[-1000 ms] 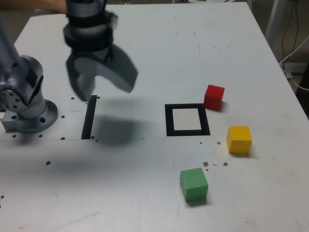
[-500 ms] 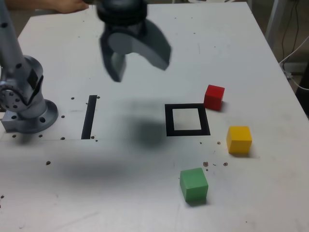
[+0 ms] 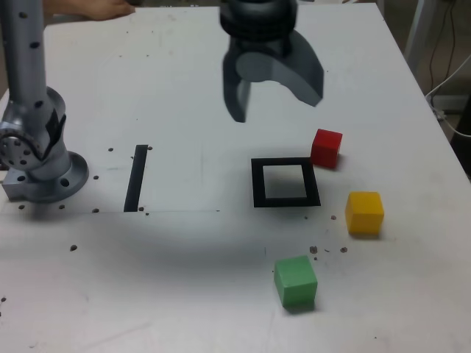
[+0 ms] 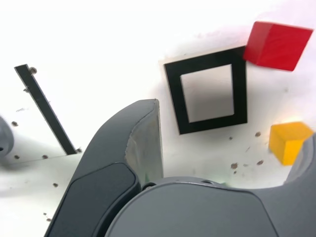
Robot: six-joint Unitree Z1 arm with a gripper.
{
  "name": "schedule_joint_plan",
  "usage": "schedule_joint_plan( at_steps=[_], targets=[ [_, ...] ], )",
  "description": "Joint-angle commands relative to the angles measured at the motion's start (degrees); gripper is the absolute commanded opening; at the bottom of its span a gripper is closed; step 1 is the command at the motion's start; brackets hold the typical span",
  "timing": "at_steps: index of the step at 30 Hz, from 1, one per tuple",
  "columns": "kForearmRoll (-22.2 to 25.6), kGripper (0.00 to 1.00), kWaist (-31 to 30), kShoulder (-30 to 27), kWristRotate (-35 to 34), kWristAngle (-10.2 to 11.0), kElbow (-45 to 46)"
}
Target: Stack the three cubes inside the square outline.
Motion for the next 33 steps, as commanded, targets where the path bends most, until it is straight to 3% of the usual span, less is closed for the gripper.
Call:
schedule_joint_plan(
  at_steps=[1,15,22,33],
  targets=[
    [0.2,0.97,0.5,1.9,0.4,0.2,-1.9],
    [0.0,0.94,3.7,12.8,3.4,2.0,-8.2],
    [-0.4,0.88,4.3,16.1,5.2,3.5,-10.0],
    [-0.2,0.78,3.9,19.4,7.3,3.3,-13.7]
  ],
)
